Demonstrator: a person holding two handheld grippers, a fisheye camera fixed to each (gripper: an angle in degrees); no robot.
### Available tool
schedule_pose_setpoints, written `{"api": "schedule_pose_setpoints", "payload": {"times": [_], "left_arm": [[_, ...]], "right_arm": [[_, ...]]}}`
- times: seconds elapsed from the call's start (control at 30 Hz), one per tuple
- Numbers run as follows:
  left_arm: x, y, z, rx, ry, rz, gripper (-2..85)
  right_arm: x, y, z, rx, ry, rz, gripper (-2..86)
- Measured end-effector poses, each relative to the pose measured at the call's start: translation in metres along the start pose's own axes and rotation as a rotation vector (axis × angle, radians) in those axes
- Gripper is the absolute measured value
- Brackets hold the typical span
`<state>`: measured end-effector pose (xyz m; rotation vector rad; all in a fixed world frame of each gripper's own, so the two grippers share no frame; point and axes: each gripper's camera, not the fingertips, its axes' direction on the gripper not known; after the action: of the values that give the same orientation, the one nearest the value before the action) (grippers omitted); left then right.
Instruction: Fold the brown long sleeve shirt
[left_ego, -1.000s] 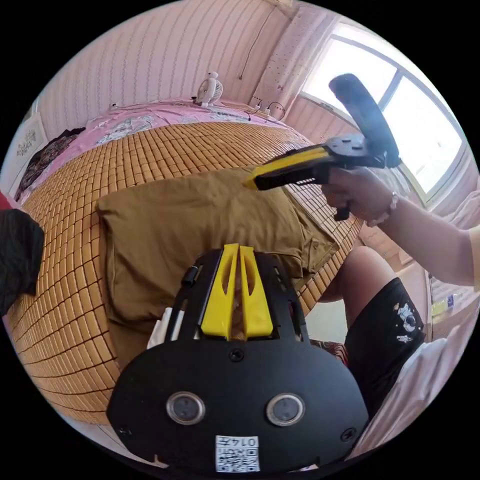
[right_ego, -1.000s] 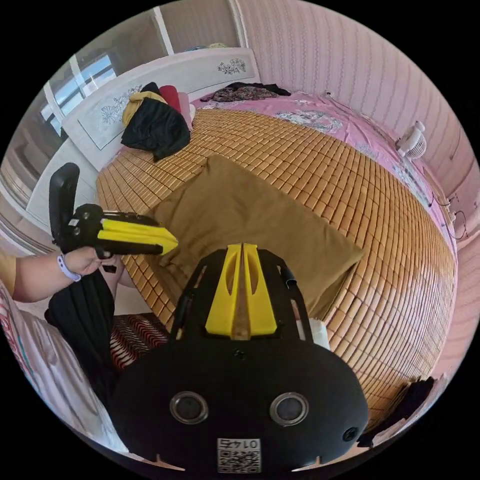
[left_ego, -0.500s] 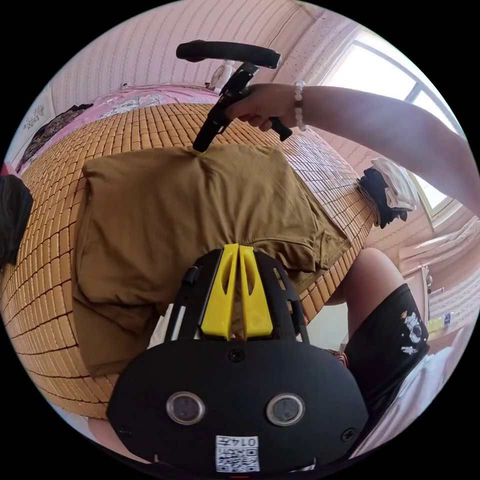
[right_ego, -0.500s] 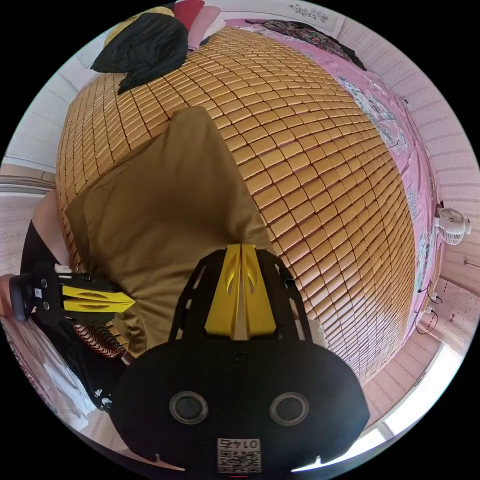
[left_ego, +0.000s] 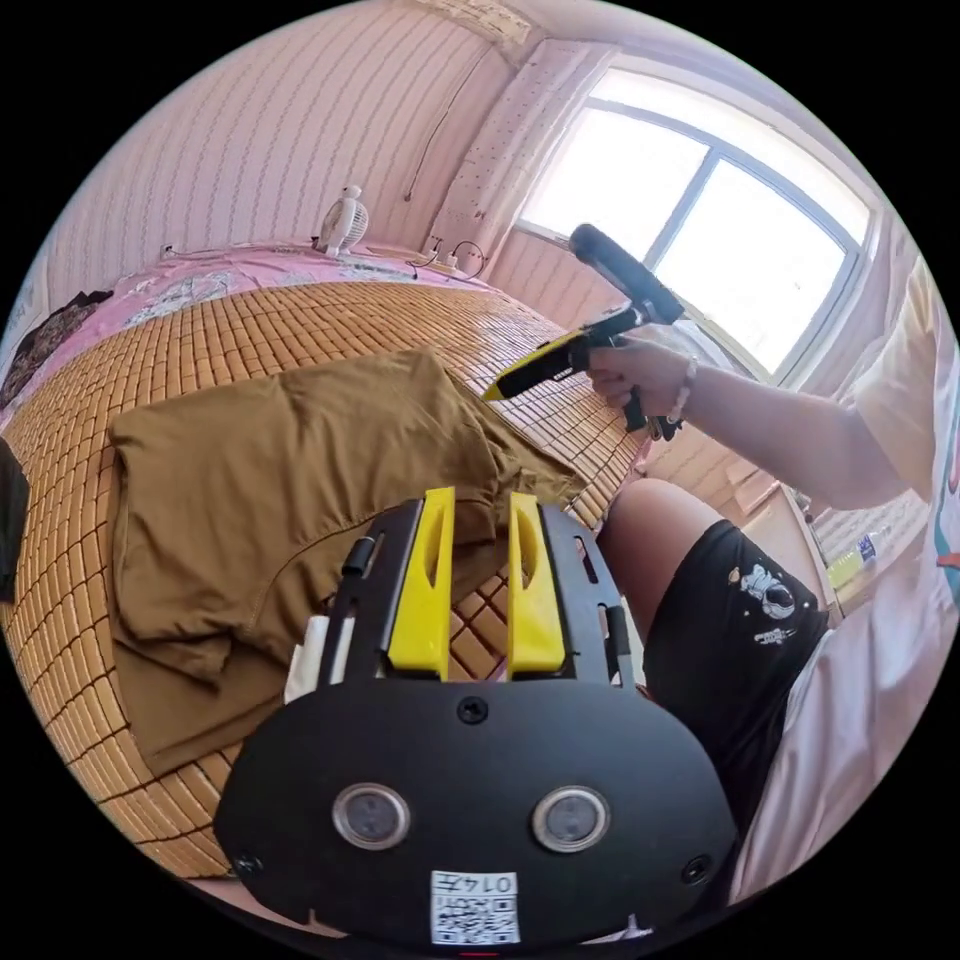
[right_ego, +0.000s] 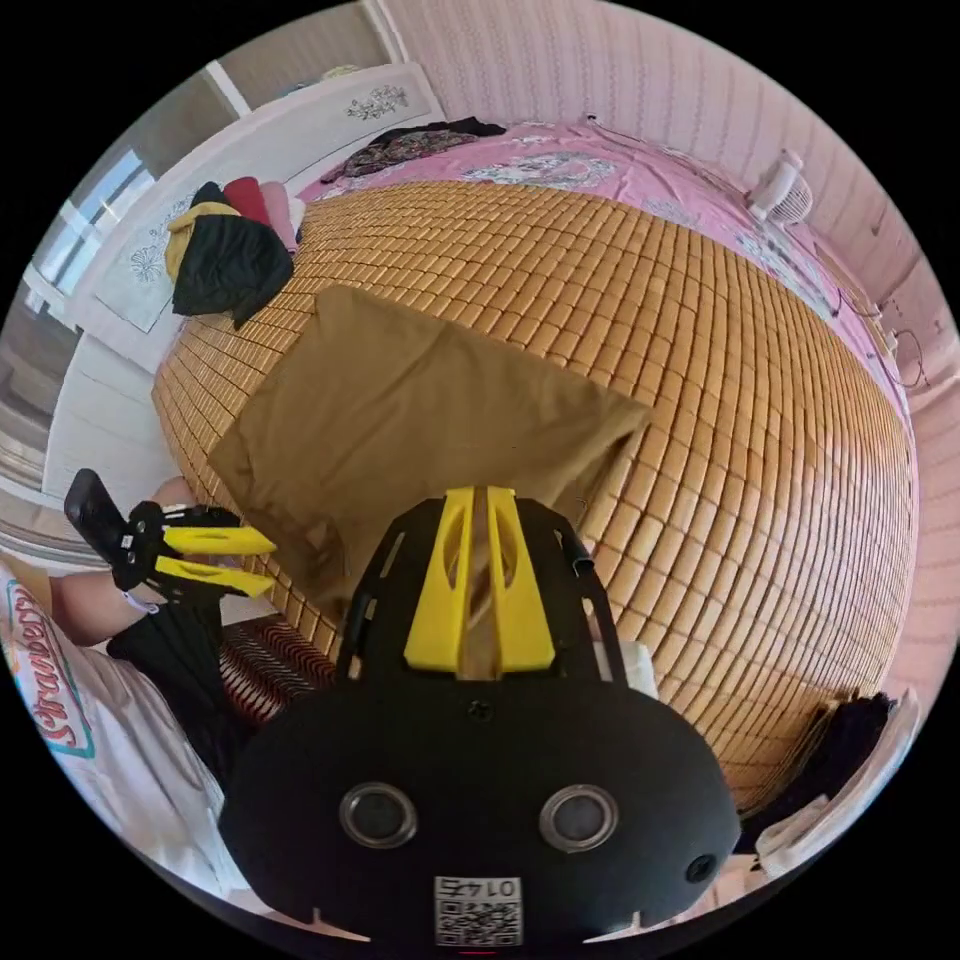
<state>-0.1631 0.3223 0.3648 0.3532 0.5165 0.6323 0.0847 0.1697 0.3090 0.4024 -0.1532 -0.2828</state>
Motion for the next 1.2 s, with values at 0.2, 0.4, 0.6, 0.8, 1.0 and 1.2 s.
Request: {"api": "schedule_pose_setpoints", "payload": {"times": [0.2,0.4,0.6,0.8,1.0,1.2], "left_arm": [[0.049,-0.012,0.046,-0.081,0.008,0.152,14.4],[0.073,-0.016,0.089,-0.17,-0.05,0.217,19.3],[0.103,-0.025,0.121,-0.224,-0.049,0.346,22.5],[0.102,-0.03,0.151,-0.284,-0.084,0.247,14.7],[0.107,-0.018,0.137,-0.307,-0.152,0.218,2.6],[0.122,0.018,0.093,-0.297,-0.057,0.314,1.6]], "right_arm": [[0.042,0.125,-0.001,-0.092,-0.106,0.272,9.2],[0.064,0.169,0.006,-0.072,-0.211,0.36,3.4],[0.094,0.193,-0.015,0.072,-0.374,0.383,1.2],[0.109,0.212,-0.034,0.234,-0.56,0.386,1.2],[0.119,0.241,-0.033,0.269,-0.626,0.365,3.1],[0.161,0.275,-0.02,0.408,-0.515,0.61,11.6]]}}
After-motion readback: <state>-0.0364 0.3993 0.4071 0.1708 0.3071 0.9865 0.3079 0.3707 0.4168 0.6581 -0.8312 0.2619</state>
